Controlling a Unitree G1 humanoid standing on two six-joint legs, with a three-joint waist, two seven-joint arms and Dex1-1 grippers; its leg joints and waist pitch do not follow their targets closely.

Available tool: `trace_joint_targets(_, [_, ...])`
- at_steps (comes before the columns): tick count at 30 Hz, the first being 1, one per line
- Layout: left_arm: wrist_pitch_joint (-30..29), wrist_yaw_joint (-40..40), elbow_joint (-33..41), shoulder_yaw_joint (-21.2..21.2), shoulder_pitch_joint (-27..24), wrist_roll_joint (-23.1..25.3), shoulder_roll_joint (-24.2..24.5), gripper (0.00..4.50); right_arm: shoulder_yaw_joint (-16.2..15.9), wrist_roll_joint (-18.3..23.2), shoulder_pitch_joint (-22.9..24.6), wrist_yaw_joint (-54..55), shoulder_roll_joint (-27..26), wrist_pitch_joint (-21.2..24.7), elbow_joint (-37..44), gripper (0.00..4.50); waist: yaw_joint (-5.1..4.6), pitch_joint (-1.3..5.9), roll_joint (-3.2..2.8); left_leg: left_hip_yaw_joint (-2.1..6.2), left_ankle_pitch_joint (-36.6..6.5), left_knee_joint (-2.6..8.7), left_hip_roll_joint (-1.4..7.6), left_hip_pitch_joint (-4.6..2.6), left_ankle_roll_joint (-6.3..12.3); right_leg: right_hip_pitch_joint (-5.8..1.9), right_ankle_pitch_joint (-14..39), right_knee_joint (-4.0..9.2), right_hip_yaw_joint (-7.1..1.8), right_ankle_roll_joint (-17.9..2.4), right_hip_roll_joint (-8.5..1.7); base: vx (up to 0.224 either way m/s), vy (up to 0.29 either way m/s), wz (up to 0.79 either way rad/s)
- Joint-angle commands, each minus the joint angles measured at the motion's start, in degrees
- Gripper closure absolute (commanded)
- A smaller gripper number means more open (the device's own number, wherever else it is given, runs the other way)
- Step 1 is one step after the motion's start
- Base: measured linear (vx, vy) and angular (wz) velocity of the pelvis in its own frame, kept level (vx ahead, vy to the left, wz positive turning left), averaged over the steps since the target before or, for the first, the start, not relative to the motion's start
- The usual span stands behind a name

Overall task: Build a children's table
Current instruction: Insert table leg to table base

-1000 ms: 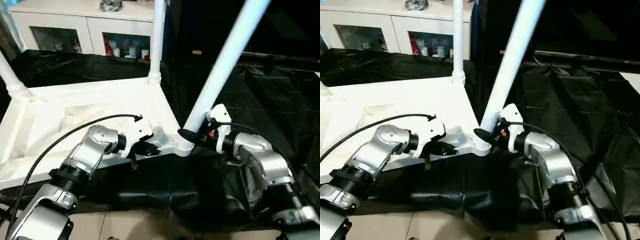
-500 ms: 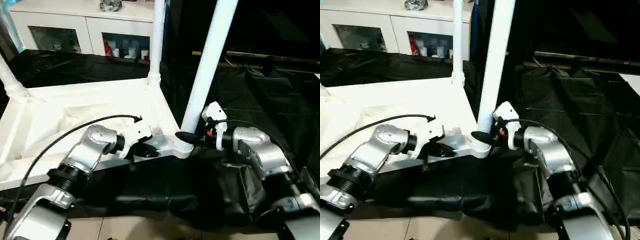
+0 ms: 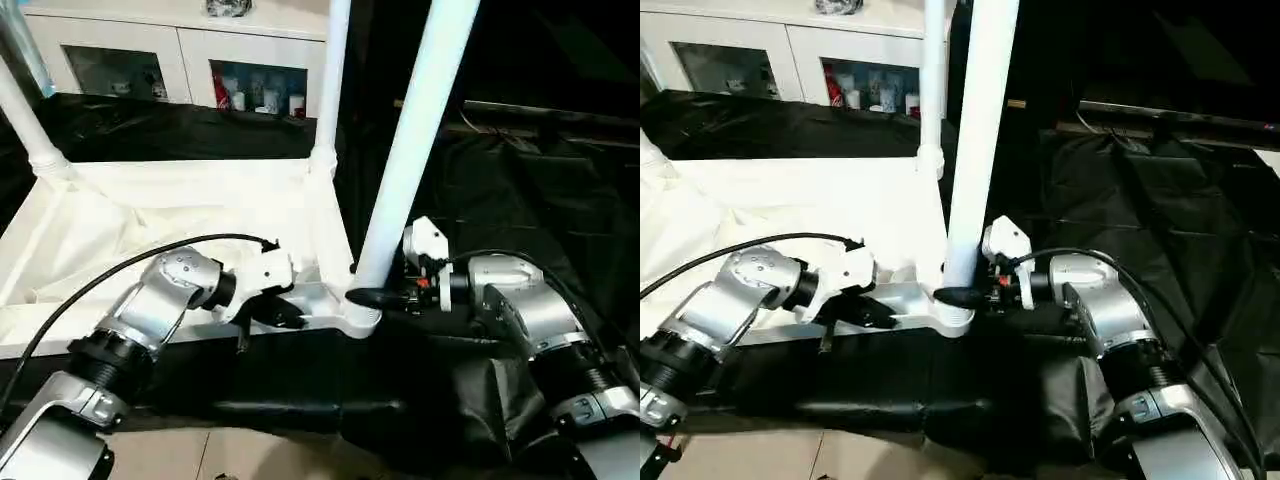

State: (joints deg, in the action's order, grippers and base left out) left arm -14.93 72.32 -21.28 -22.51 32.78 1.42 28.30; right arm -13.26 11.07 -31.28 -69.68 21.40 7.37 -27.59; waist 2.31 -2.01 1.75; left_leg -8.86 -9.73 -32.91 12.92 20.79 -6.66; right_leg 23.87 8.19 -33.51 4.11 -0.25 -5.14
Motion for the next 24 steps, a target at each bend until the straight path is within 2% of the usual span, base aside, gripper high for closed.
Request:
trace_joint_targets(1, [-0.1, -1.3, 3.1, 1.9, 2.1, -2.2, -1.9, 4.50, -3.2, -4.4, 1.9, 4.0, -1.8, 2.2, -5.3, 2.62, 0.18, 3.01, -0.46, -1.10, -18.4, 4.01, -0.24, -0.27, 1.54, -2.98, 19.1, 3.59, -1.66, -11.7, -1.76, 0.000, 0.000, 0.00])
trace_joint_targets(3, [-1.3, -2.5, 3.1, 2.6, 2.4, -2.6, -2.4, 4.50, -2.1, -5.3, 1.0, 8.3, -3.0, 1.6, -7.5, 2.62, 0.03, 2.90, -0.23, -0.98, -19.3, 4.10, -0.31, -0.11, 1.14, -3.06, 21.7, 3.71, -1.57, -10.6, -1.75, 0.000, 0.000, 0.00])
trace_joint_targets(4, [-2.2, -3.7, 2.8, 3.0, 2.8, -2.5, -2.9, 4.50, -0.8, -5.4, 0.0, 12.1, -4.1, 2.1, -9.7, 2.62, -0.25, 2.64, -0.16, -0.84, -21.3, 4.15, -0.54, -0.18, 0.53, -2.86, 26.9, 4.26, -1.36, -8.7, -1.77, 0.000, 0.000, 0.00])
trace_joint_targets(5, [-2.9, -4.6, 2.6, 3.3, 3.1, -2.4, -3.3, 4.50, 0.1, -5.5, -0.7, 14.6, -4.9, 2.4, -11.1, 2.62, -0.41, 2.60, -0.18, -0.77, -21.9, 4.10, -0.57, -0.25, 0.35, -2.72, 28.7, 4.42, -1.34, -8.1, -1.85, -0.050, -0.005, -0.09])
trace_joint_targets(6, [-4.7, -6.8, 1.9, 3.8, 3.9, -1.7, -4.1, 4.50, 1.3, -5.6, -1.6, 18.5, -6.2, 2.8, -13.1, 2.62, -0.72, 2.50, 0.03, -0.57, -22.8, 4.09, -0.67, -0.23, -0.03, -2.66, 32.3, 4.81, -1.05, -6.6, -1.89, -0.050, -0.005, -0.09])
trace_joint_targets(7, [-5.8, -9.1, 1.0, 4.2, 4.8, -1.0, -5.1, 4.50, 2.2, -5.5, -2.3, 21.5, -7.3, 3.2, -14.6, 2.62, -0.77, 2.40, -0.11, -0.41, -23.8, 3.92, -0.83, -0.54, -0.40, -2.37, 35.6, 5.40, -0.74, -5.2, -1.96, -0.055, -0.002, -0.10])
trace_joint_targets(10, [-8.4, -13.6, -0.9, 5.2, 6.7, -0.2, -7.4, 4.50, 3.6, -5.3, -3.4, 26.9, -9.7, 4.3, -16.8, 2.62, -1.16, 2.48, -0.19, -0.20, -24.7, 3.93, -0.90, -0.75, -0.50, -2.37, 35.9, 5.92, -0.27, -4.2, -1.90, 0.000, 0.000, 0.00])
trace_joint_targets(11, [-9.0, -14.8, -1.6, 5.4, 7.3, 0.0, -8.2, 4.50, 3.9, -5.1, -3.8, 28.4, -10.5, 5.0, -17.7, 2.62, -1.19, 2.54, -0.21, -0.13, -24.6, 4.00, -0.85, -0.72, -0.38, -2.44, 35.1, 5.89, -0.23, -4.5, -1.95, 0.000, 0.000, 0.00])
trace_joint_targets(12, [-11.0, -17.6, -3.3, 5.5, 8.8, 0.4, -10.3, 4.50, 5.0, -4.6, -5.3, 32.5, -12.7, 7.1, -20.5, 2.62, -1.33, 2.38, -0.47, -0.13, -25.3, 4.08, -0.86, -0.63, -0.16, -2.38, 34.4, 5.98, -0.06, -4.8, -1.77, 0.000, 0.000, 0.00])
trace_joint_targets(13, [-12.3, -19.3, -4.3, 5.5, 9.7, 0.7, -11.5, 4.50, 5.8, -4.2, -6.3, 35.3, -14.2, 8.5, -22.5, 2.62, -1.66, 2.27, -0.46, -0.08, -27.2, 3.86, -0.91, -1.20, -0.25, -1.81, 35.4, 6.31, 0.31, -4.9, -1.67, 0.000, 0.000, 0.00])
trace_joint_targets(15, [-13.6, -22.1, -5.6, 5.5, 10.7, 1.5, -13.3, 4.50, 6.3, -4.3, -7.6, 38.3, -15.8, 8.7, -25.0, 2.62, -1.86, 2.25, -0.64, 0.05, -28.6, 3.65, -1.04, -1.47, -0.24, -1.75, 36.4, 6.57, 0.75, -4.6, -1.73, 0.000, 0.000, 0.00])
trace_joint_targets(16, [-14.5, -24.2, -6.6, 5.4, 11.4, 2.1, -14.8, 4.50, 6.5, -4.4, -8.5, 40.5, -17.0, 8.6, -26.9, 2.62, -2.21, 2.09, -0.91, 0.20, -30.5, 3.43, -1.08, -1.73, -0.07, -1.75, 38.5, 7.43, 1.69, -3.4, -1.84, 0.000, 0.000, 0.00])
trace_joint_targets(17, [-15.9, -28.2, -8.6, 5.6, 12.5, 2.8, -17.9, 4.50, 7.5, -4.5, -10.5, 44.6, -19.3, 7.6, -30.6, 2.62, -2.71, 2.02, -0.93, 0.40, -31.2, 3.45, -0.99, -1.65, 0.13, -2.01, 38.5, 7.81, 2.38, -2.9, -1.85, 0.000, 0.000, 0.00])
trace_joint_targets(18, [-16.0, -28.6, -8.8, 5.7, 12.6, 2.9, -18.2, 4.50, 7.7, -4.5, -10.7, 45.0, -19.5, 7.6, -30.9, 2.62, -2.74, 1.93, -1.24, 0.58, -32.2, 3.47, -0.90, -2.06, 0.14, -2.02, 38.6, 8.19, 2.95, -2.7, -1.85, 0.000, 0.000, 0.00])
trace_joint_targets(19, [-16.3, -30.9, -10.4, 6.0, 13.2, 3.1, -19.8, 4.50, 8.4, -4.6, -11.6, 47.0, -20.9, 7.5, -32.3, 2.62, -3.10, 1.69, -1.41, 0.79, -34.3, 3.57, -0.64, -2.50, 0.57, -2.28, 37.9, 9.00, 4.20, -1.9, -1.67, 0.000, 0.000, 0.00])
trace_joint_targets(20, [-16.1, -31.4, -11.0, 6.0, 13.3, 3.3, -20.0, 4.50, 8.4, -4.7, -11.7, 47.2, -21.1, 7.4, -32.3, 2.62, -3.14, 1.64, -1.80, 1.10, -35.7, 3.85, -0.37, -2.61, 0.63, -2.77, 36.8, 8.92, 4.67, -1.9, -1.80, 0.000, 0.000, 0.00])
trace_joint_targets(21, [-16.1, -31.4, -11.0, 6.0, 13.3, 3.3, -20.0, 4.50, 8.4, -4.7, -11.7, 47.2, -21.1, 7.4, -32.3, 2.62, -3.31, 1.60, -1.93, 1.38, -36.9, 4.38, -0.05, -2.21, 0.85, -3.47, 35.5, 8.76, 4.85, -1.8, -1.78, 0.000, 0.000, 0.00])
trace_joint_targets(22, [-16.1, -31.9, -11.8, 6.1, 13.7, 3.5, -20.2, 4.50, 8.7, -4.8, -12.2, 47.4, -22.0, 7.8, -32.7, 2.62, -2.86, 1.29, -3.16, 2.11, -43.9, 7.25, 2.24, -1.13, 0.84, -5.67, 25.2, 4.64, 3.73, -4.1, -1.59, 0.000, 0.000, 0.00])
trace_joint_targets(23, [-16.2, -32.0, -12.0, 6.1, 13.7, 3.4, -20.2, 4.50, 8.7, -4.9, -12.3, 47.4, -22.1, 7.9, -32.8, 2.62, -2.69, 1.02, -2.91, 2.07, -45.7, 8.13, 2.75, -0.77, 0.73, -5.93, 22.8, 3.11, 3.18, -4.7, -1.43, 0.000, 0.000, 0.00])
trace_joint_targets(24, [-16.2, -32.0, -12.2, 6.2, 13.8, 3.4, -20.1, 4.50, 8.7, -5.0, -12.4, 47.4, -22.3, 7.9, -33.1, 2.62, -2.20, 0.59, -2.34, 1.19, -47.4, 8.32, 2.29, -1.68, 0.26, -4.80, 24.8, 3.18, 2.41, -5.4, -1.32, 0.000, 0.000, 0.00])
